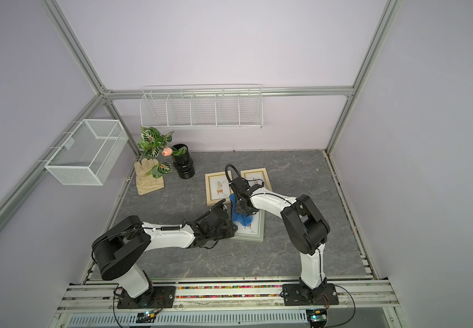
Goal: Wipe the picture frame with a cloth
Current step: Wipe the dirt from the picture frame.
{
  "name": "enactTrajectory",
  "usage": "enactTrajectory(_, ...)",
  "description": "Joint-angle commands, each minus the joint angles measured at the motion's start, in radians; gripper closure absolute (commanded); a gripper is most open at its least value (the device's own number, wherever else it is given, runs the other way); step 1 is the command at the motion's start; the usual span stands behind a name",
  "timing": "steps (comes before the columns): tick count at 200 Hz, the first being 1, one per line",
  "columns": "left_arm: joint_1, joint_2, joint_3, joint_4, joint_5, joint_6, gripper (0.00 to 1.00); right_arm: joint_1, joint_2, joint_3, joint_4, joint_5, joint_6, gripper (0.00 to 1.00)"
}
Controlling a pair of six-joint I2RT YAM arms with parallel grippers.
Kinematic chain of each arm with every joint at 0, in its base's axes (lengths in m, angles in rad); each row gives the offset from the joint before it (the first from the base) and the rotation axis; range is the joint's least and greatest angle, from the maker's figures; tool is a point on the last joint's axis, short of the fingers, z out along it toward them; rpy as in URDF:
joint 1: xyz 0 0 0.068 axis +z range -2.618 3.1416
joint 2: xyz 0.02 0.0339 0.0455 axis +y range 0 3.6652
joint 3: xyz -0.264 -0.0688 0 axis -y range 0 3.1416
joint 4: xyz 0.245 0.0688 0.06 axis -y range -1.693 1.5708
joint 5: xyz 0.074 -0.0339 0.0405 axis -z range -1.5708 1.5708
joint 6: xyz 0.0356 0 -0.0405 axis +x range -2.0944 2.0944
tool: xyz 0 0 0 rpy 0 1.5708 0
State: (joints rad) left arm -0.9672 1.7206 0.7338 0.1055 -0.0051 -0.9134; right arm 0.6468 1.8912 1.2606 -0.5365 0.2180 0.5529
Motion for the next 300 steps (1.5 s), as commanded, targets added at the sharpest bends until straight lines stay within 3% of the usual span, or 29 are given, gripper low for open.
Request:
enactTrajectory(1, -0.005, 0.175, -0.168, -0.484, 0.033, -0.032, 0.68, -0.081, -0.086, -0.099, -0.064, 0.066, -0.012, 0.93)
enactTrajectory(20, -0.005, 0.178, -0.165, -0.484, 0.034, -0.029, 0.68, -0.090, -0.114, -0.107, -0.078, 0.080, -0.035, 0.93)
enactTrajectory(51, -0.006, 0.180, -0.161, -0.487, 0.032, -0.028, 0.68, -0.035, -0.055, -0.046, -0.018, -0.057, -0.005, 0.93)
enactTrajectory(78, -0.005, 0.177, -0.165, -0.486, 0.032, -0.032, 0.68, -0.001, 0.010, 0.029, -0.059, -0.033, 0.005, 0.93)
enactTrajectory(119, -0.005, 0.175, -0.160, -0.487, 0.030, -0.030, 0.68, -0.092, -0.109, -0.072, -0.097, 0.064, -0.042, 0.93)
enactTrajectory(142, -0.005, 0.174, -0.163, -0.485, 0.031, -0.032, 0.68, -0.096, -0.168, -0.131, -0.093, 0.047, -0.051, 0.93)
enactTrajectory(220, -0.005, 0.187, -0.143, -0.488, 0.037, -0.024, 0.69, 0.034, -0.361, -0.361, -0.093, -0.044, 0.069, 0.93)
enactTrajectory(276, -0.005, 0.176, -0.134, -0.494, 0.034, -0.020, 0.70, -0.066, -0.190, -0.155, -0.073, -0.026, -0.018, 0.93)
enactTrajectory(300, -0.006, 0.163, -0.129, -0.499, 0.031, -0.023, 0.70, -0.057, -0.171, -0.165, -0.082, -0.018, -0.021, 0.93)
